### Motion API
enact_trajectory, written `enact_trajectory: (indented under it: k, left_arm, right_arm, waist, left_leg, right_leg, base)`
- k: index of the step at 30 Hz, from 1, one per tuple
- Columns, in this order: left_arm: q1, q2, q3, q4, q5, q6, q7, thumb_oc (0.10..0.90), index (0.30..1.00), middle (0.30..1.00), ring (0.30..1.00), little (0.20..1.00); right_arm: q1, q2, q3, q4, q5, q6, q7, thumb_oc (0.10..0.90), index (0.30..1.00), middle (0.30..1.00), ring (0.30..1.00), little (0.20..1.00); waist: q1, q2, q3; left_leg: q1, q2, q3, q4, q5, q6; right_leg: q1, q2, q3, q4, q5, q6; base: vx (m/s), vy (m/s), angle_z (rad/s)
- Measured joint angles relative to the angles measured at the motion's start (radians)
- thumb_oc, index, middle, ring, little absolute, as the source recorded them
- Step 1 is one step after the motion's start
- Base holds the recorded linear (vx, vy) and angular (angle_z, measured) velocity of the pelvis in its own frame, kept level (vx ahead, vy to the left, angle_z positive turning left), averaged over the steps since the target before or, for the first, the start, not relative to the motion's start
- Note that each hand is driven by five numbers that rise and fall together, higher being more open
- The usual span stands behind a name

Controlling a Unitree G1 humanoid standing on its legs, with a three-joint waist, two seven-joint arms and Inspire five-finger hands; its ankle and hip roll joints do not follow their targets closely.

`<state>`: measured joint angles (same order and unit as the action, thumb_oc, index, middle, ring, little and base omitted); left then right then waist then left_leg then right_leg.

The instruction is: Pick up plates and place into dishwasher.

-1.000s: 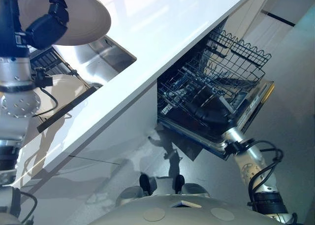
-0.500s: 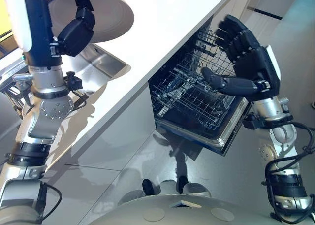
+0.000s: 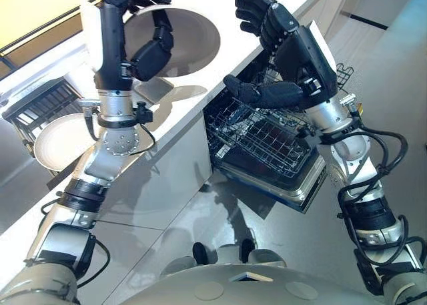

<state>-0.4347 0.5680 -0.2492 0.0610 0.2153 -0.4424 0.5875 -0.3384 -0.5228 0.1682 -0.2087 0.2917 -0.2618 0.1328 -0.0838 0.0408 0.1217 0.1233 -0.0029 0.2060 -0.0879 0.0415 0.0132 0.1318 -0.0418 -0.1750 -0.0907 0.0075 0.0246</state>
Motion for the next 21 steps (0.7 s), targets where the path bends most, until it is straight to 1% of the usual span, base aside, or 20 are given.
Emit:
enact_trajectory:
  k: [5,8,10,12,14,15,16,17,18,19,21]
  left_arm:
    - [0.000,-0.024,-0.037,-0.009,-0.020,-0.001,-0.067,0.100,0.300,0.300,0.300,0.200]
    - [0.000,-0.036,-0.055,-0.046,-0.021,-0.003,-0.107,0.100,0.300,0.300,0.300,0.200]
    - [0.000,-0.039,-0.068,-0.070,-0.023,-0.011,-0.134,0.100,0.300,0.300,0.300,0.200]
    - [0.000,-0.045,-0.076,-0.095,-0.024,-0.025,-0.169,0.100,0.300,0.300,0.300,0.200]
    - [0.000,-0.043,-0.078,-0.097,-0.036,-0.025,-0.196,0.100,0.300,0.300,0.300,0.200]
    - [0.000,-0.044,-0.081,-0.099,-0.038,-0.026,-0.206,0.100,0.300,0.300,0.300,0.200]
    - [0.000,-0.043,-0.082,-0.099,-0.039,-0.026,-0.211,0.100,0.300,0.300,0.300,0.200]
    - [0.000,-0.043,-0.085,-0.099,-0.042,-0.029,-0.227,0.100,0.300,0.300,0.300,0.200]
    - [0.000,-0.043,-0.092,-0.100,-0.057,-0.038,-0.251,0.100,0.300,0.300,0.300,0.200]
    - [0.000,-0.044,-0.098,-0.100,-0.069,-0.042,-0.268,0.100,0.300,0.300,0.300,0.200]
    - [0.001,-0.043,-0.106,-0.100,-0.082,-0.041,-0.299,0.100,0.300,0.300,0.300,0.200]
  right_arm:
    - [0.000,0.012,0.005,0.001,0.002,0.045,-0.045,0.800,0.900,0.900,0.900,0.900]
    - [0.000,0.035,0.011,0.003,0.011,0.096,-0.043,0.800,0.900,0.900,0.900,0.900]
    - [0.000,0.035,0.030,0.010,0.042,0.123,-0.041,0.800,0.900,0.900,0.900,0.900]
    - [0.000,0.038,0.061,0.028,0.046,0.156,-0.040,0.800,0.900,0.900,0.900,0.900]
    - [0.000,0.035,0.064,0.047,0.050,0.187,-0.036,0.800,0.900,0.900,0.900,0.900]
    - [0.000,0.036,0.067,0.060,0.067,0.213,-0.029,0.328,0.495,0.495,0.495,0.428]
    - [0.000,0.035,0.067,0.066,0.075,0.221,-0.026,0.259,0.436,0.436,0.436,0.359]
    - [0.000,0.033,0.067,0.081,0.093,0.243,-0.013,0.100,0.300,0.300,0.300,0.200]
    - [0.002,0.033,0.068,0.099,0.123,0.273,0.000,0.100,0.300,0.300,0.300,0.200]
    - [0.002,0.033,0.072,0.112,0.136,0.287,0.003,0.100,0.300,0.300,0.300,0.200]
    - [0.003,0.034,0.081,0.137,0.157,0.295,0.005,0.100,0.300,0.300,0.300,0.200]
  waist:
    - [0.013,-0.001,0.000]
    - [0.014,-0.002,0.002]
    - [0.014,-0.004,0.002]
    - [0.014,-0.004,0.003]
    - [0.015,-0.005,0.003]
    - [0.015,-0.007,0.005]
    - [0.015,-0.008,0.005]
    - [0.018,-0.010,0.006]
    - [0.023,-0.013,0.008]
    - [0.025,-0.015,0.009]
    - [0.028,-0.017,0.010]
  left_leg:
    - [0.000,0.000,-0.004,0.000,0.000,0.000]
    - [0.000,-0.001,-0.011,0.000,0.000,0.000]
    - [0.000,-0.001,-0.013,0.000,0.000,0.000]
    - [0.000,-0.001,-0.014,0.000,0.000,0.000]
    - [0.000,-0.001,-0.016,0.000,0.000,0.000]
    - [0.000,-0.001,-0.018,0.000,0.000,0.000]
    - [0.000,-0.001,-0.018,0.000,0.001,0.000]
    - [0.000,-0.001,-0.019,0.000,0.001,0.000]
    - [-0.001,-0.001,-0.019,0.000,0.001,-0.001]
    - [-0.002,-0.001,-0.021,0.000,0.001,-0.001]
    - [-0.004,-0.001,-0.027,0.000,0.002,-0.001]
  right_leg:
    - [0.002,0.000,-0.002,0.000,0.000,0.000]
    - [0.005,0.000,-0.003,0.000,0.000,0.000]
    - [0.005,0.000,-0.004,0.000,0.000,0.000]
    - [0.006,0.000,-0.005,0.000,0.000,0.000]
    - [0.007,0.000,-0.008,0.000,0.000,0.000]
    - [0.007,0.000,-0.010,0.000,0.000,0.000]
    - [0.007,0.000,-0.010,0.000,0.000,0.000]
    - [0.008,0.000,-0.011,0.000,0.000,0.000]
    - [0.008,0.000,-0.014,0.000,0.000,0.000]
    - [0.008,-0.001,-0.020,0.000,0.000,0.000]
    - [0.008,-0.001,-0.027,0.000,0.000,0.000]
  base:
    - [0.02,-0.005,0.02]
    - [0.02,-0.006,0.03]
    - [0.00,0.000,0.00]
    - [0.00,0.000,0.00]
    - [0.01,-0.002,0.02]
    - [0.02,-0.003,0.03]
    - [0.00,0.000,0.00]
    - [0.00,0.000,0.00]
    - [0.00,0.000,0.00]
    - [0.02,-0.007,0.06]
    - [0.02,-0.006,0.08]
